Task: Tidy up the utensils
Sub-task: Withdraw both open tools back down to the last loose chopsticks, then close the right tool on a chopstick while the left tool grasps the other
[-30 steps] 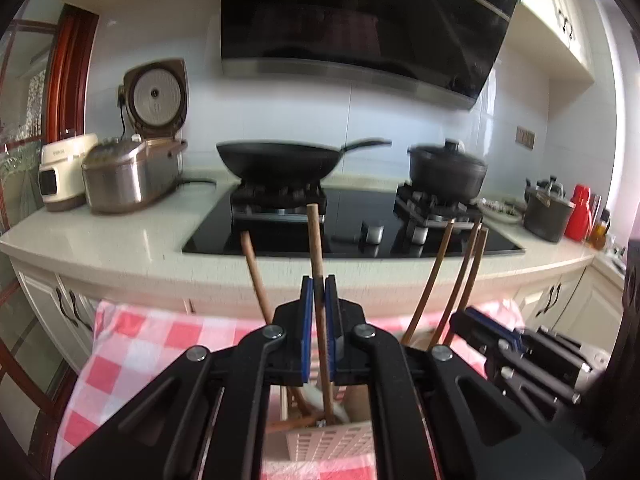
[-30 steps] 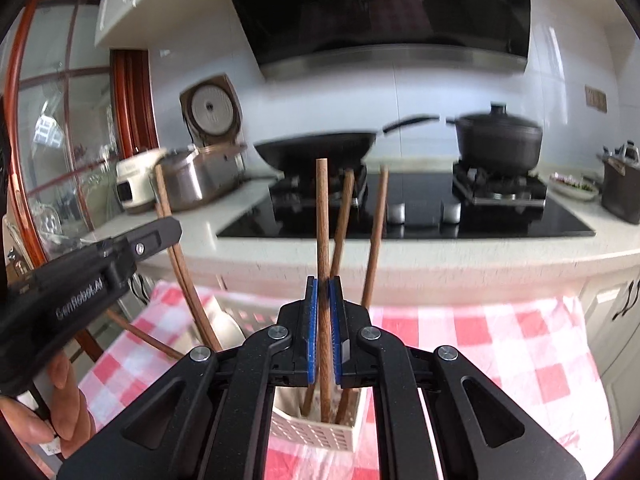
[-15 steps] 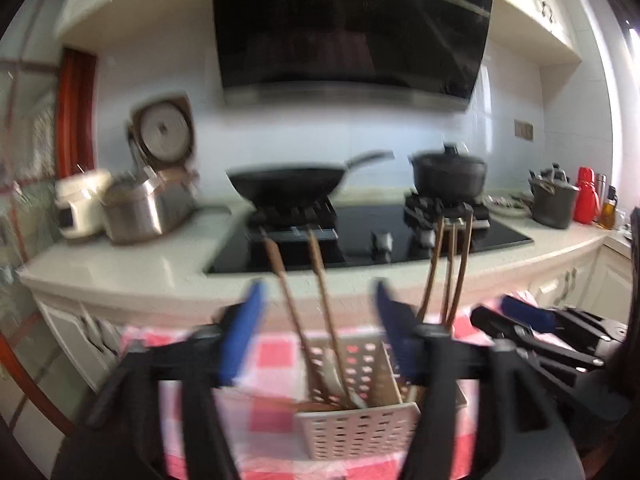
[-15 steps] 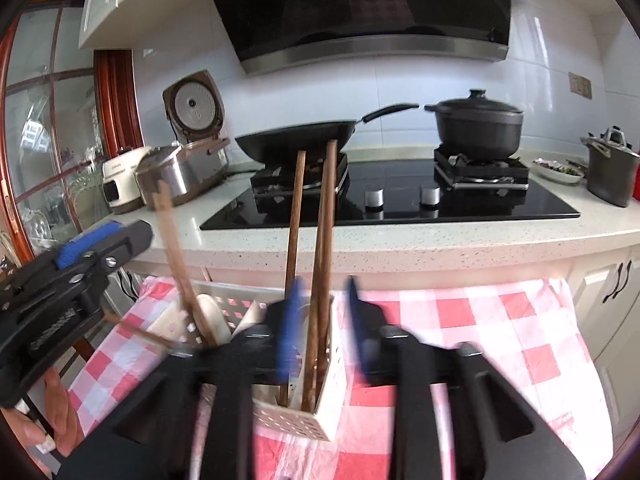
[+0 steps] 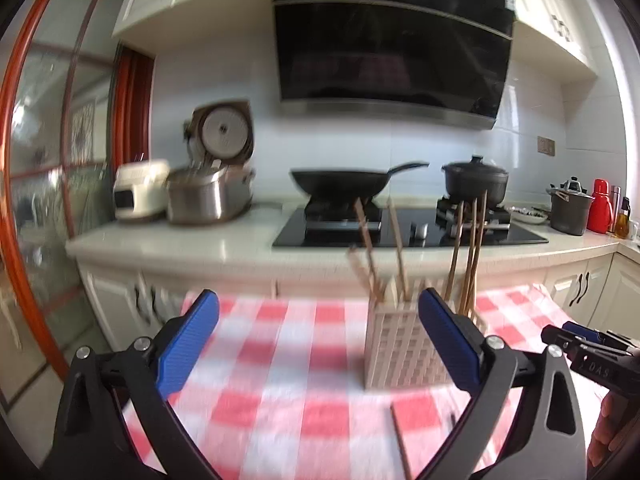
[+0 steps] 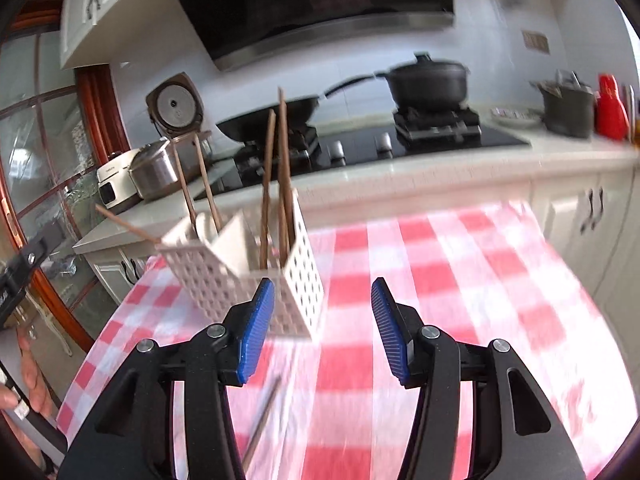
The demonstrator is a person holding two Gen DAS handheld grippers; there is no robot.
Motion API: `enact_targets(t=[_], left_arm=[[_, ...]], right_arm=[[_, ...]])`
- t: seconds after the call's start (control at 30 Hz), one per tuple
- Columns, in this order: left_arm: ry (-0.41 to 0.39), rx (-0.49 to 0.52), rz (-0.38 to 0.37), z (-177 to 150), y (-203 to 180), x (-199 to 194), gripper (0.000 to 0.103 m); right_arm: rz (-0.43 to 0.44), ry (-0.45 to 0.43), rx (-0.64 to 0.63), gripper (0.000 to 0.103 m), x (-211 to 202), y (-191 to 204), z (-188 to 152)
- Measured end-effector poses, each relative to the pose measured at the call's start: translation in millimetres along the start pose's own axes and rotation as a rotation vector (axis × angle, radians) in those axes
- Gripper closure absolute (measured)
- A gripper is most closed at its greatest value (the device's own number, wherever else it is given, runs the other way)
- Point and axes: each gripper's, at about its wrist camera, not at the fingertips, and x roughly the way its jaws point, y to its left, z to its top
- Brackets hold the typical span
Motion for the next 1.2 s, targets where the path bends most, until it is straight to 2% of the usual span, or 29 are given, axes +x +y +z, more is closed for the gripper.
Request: enact_targets(t=[0.23,0.5,0.73,0.9,1.2], left_arm=[[0.153,-0.095,0.003,-57.3,28.9,-6.7,0.006],[0.287,-0.083,-0.016,-107.3,31.6,4.8,0.006],[0.334,-0.081,-0.025,-124.1,28.4,14.7,0.006],[0.347,-0.131,-0.036,-125.5,37.4,16.9,0.006],[0.363,-0.155,-0.040,-126.9,42.5,19.5,0.006]], right_arm=[[-0.022,0.092,0.033,0.053,9.0,-1.2,-34.5],[-0.054,0.227,-0.015,0.053,35.9,16.1,-71.8],[-0.049,0.298,-0.094,0.054,52.8,43.6,-86.7],[-0.052,0.338,-0.123,0.054,62.9,54.8,-94.3],[-0.102,0.357,-0.204,0.054,72.1,72.6,-96.8]])
